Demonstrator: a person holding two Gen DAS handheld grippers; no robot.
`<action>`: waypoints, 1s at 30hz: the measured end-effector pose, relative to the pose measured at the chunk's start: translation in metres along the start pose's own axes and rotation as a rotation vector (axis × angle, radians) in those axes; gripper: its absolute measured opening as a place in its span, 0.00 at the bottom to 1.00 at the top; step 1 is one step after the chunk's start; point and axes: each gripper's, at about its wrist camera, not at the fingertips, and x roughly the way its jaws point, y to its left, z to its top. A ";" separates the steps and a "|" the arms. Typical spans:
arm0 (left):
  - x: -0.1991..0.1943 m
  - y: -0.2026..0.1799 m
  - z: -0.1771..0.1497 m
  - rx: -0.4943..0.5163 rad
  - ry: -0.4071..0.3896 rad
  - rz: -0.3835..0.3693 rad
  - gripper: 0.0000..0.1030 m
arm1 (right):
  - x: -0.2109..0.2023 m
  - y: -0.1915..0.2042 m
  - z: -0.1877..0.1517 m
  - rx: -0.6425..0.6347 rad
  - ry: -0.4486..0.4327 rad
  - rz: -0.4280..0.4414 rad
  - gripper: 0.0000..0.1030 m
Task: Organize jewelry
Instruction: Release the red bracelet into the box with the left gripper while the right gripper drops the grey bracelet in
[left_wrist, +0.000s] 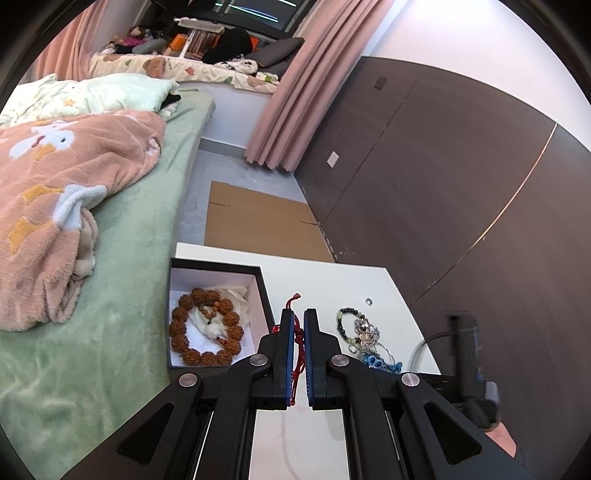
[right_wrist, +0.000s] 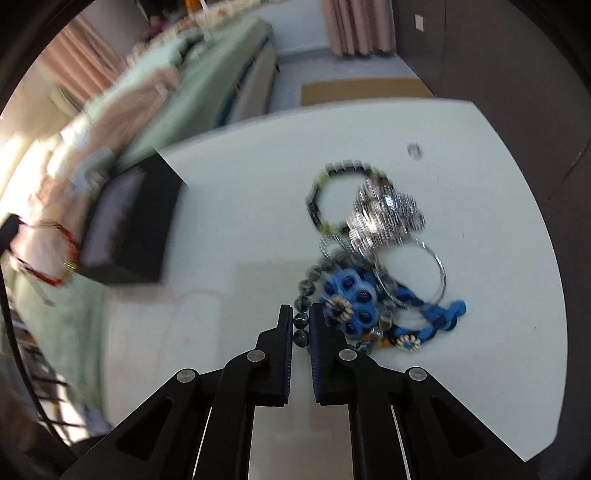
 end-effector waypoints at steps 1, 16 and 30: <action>-0.001 0.001 0.001 -0.003 -0.005 0.001 0.04 | -0.008 0.001 0.002 0.009 -0.032 0.032 0.10; 0.022 0.027 0.025 -0.114 0.002 0.091 0.05 | -0.038 0.036 0.039 0.129 -0.284 0.448 0.10; 0.020 0.056 0.041 -0.184 -0.054 0.131 1.00 | -0.021 0.078 0.050 0.083 -0.277 0.558 0.10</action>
